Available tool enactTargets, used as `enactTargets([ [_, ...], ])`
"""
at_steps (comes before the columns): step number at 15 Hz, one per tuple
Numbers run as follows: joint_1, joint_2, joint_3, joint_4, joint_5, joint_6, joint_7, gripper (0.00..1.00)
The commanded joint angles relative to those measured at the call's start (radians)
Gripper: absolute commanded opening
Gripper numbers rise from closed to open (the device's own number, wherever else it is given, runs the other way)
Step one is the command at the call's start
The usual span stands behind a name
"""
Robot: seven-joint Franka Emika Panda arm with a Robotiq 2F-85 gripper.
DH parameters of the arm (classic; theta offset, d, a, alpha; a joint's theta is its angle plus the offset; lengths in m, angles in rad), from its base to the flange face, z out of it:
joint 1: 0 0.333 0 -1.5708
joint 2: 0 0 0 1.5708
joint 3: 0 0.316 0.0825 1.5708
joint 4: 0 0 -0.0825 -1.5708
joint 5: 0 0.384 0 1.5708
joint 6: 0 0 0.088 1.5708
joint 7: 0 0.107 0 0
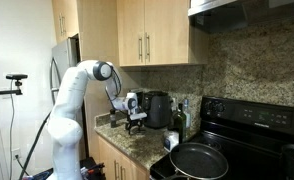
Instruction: Pick up the pair of scissors
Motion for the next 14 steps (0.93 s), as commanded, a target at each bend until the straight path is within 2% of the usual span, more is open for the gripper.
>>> enactTargets([
  [1,-0.021,0.031,0.014,0.004,0.002,0.017,-0.037,1.0],
  [6,-0.025,0.033,0.017,0.001,0.009,0.045,-0.062,1.0],
  [7,-0.012,0.001,0.01,0.002,-0.006,0.005,-0.029,1.0],
  [9,-0.012,0.002,0.01,0.002,-0.006,0.009,-0.029,1.0],
  [11,-0.008,0.006,0.0,-0.006,-0.056,0.113,-0.026,1.0],
  [14,-0.008,0.003,-0.004,-0.023,-0.086,0.146,-0.01,1.0],
])
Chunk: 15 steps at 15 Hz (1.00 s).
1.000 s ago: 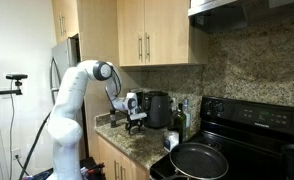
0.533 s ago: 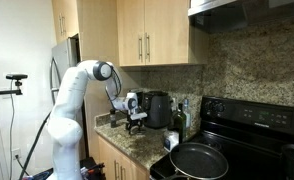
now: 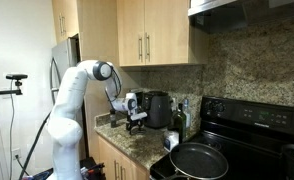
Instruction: Pick up the pair of scissors
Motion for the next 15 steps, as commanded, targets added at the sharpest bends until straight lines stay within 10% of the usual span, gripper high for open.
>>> enactTargets([
  [1,-0.005,0.006,-0.001,-0.002,-0.039,0.079,0.016,1.0],
  [13,-0.004,0.003,-0.011,-0.048,-0.154,0.225,0.082,1.0],
  [15,-0.01,-0.006,0.007,-0.051,-0.094,0.112,0.078,1.0],
])
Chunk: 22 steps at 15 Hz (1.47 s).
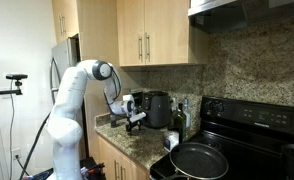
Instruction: Pick up the pair of scissors
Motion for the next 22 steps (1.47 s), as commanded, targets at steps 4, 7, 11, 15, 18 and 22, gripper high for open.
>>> enactTargets([
  [4,-0.013,-0.024,0.053,0.04,0.206,-0.307,-0.005,1.0],
  [7,-0.018,-0.027,0.069,0.077,0.316,-0.484,-0.021,1.0],
  [11,-0.017,-0.02,0.065,0.092,0.378,-0.47,-0.047,1.0],
  [15,-0.004,-0.021,0.044,0.083,0.297,-0.348,-0.013,1.0],
  [18,0.001,-0.02,0.031,0.086,0.244,-0.356,0.027,1.0],
  [22,-0.006,-0.021,0.041,0.084,0.252,-0.334,0.025,1.0],
])
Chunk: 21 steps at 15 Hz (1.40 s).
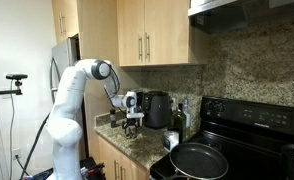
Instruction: Pick up the pair of scissors
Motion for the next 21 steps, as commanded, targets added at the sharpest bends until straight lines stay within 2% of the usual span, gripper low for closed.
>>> enactTargets([
  [1,-0.001,-0.001,-0.002,-0.01,-0.027,0.067,0.027,1.0],
  [5,-0.001,0.0,-0.003,-0.025,-0.031,0.184,0.099,1.0],
  [6,-0.007,0.001,0.008,-0.005,-0.018,0.132,0.071,1.0],
  [9,-0.007,0.001,0.008,-0.007,-0.019,0.153,0.086,1.0],
  [14,0.017,-0.013,-0.012,-0.003,-0.058,0.078,0.233,1.0],
  [17,0.031,-0.018,-0.019,-0.002,-0.114,0.045,0.365,1.0],
  [21,0.013,-0.003,0.0,-0.001,-0.095,0.074,0.354,1.0],
])
